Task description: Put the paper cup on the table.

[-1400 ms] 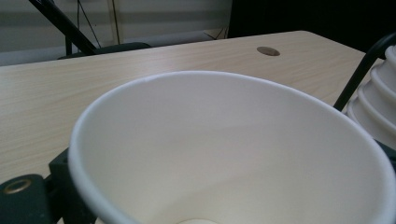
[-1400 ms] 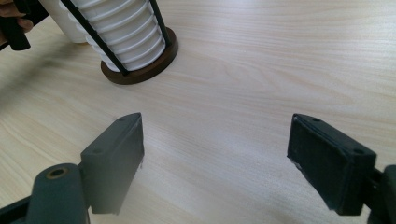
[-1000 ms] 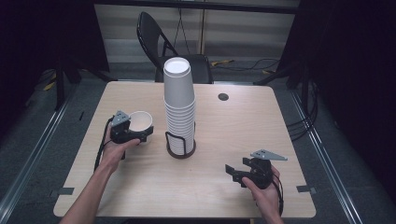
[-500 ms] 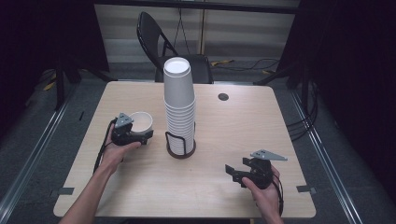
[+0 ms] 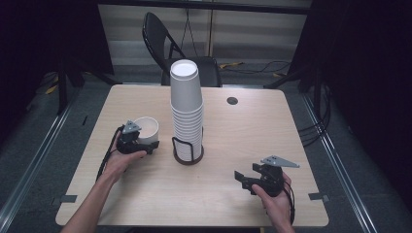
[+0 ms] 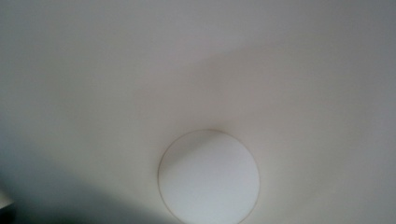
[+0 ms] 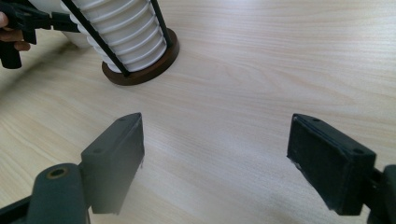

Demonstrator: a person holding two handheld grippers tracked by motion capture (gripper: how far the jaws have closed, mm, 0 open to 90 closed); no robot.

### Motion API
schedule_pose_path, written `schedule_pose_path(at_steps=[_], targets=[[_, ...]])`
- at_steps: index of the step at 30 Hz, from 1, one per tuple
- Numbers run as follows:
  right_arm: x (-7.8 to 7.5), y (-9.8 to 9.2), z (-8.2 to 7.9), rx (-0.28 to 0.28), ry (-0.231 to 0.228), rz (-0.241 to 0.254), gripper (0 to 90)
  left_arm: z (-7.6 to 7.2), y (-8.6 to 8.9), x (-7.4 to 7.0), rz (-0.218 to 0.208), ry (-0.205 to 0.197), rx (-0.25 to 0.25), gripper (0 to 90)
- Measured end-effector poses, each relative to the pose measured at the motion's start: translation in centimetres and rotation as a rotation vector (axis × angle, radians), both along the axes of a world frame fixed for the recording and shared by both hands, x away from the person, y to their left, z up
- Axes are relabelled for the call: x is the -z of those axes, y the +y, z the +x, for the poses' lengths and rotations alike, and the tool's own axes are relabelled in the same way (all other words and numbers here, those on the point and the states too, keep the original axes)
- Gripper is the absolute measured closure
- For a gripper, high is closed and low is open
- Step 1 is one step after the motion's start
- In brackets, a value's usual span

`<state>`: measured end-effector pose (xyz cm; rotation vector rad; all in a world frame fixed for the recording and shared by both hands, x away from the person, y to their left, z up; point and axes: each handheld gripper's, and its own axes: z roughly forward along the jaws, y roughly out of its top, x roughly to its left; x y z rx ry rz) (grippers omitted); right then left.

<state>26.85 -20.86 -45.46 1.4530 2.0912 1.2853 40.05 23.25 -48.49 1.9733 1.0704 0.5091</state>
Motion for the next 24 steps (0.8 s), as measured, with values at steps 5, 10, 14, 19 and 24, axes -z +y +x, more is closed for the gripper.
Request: schedule_pose_path(at_steps=[5, 10, 14, 19, 24], targets=[[0.0, -0.1, 0.0, 0.001, -0.004, 0.003, 18.4, -0.3, 0.4, 0.0, -0.013, 0.006, 0.012, 15.7], [0.0, 0.0, 0.0, 0.001, -0.002, 0.003, 18.4, -0.9, 1.0, 0.0, -0.001, 0.003, 0.024, 15.7], [-0.1, 0.0, 0.0, 0.000, -0.002, 0.000, 18.4, -1.4, 1.3, -0.1, 0.004, -0.005, 0.021, 15.8], [0.0, -0.1, 0.0, 0.005, -0.004, 0.000, 18.4, -2.3, 1.7, -0.7, -0.029, -0.011, 0.017, 15.9], [-0.1, -0.2, -0.1, 0.008, -0.007, -0.002, 18.4, -3.3, 2.0, -1.5, -0.070, 0.005, 0.013, 15.8]])
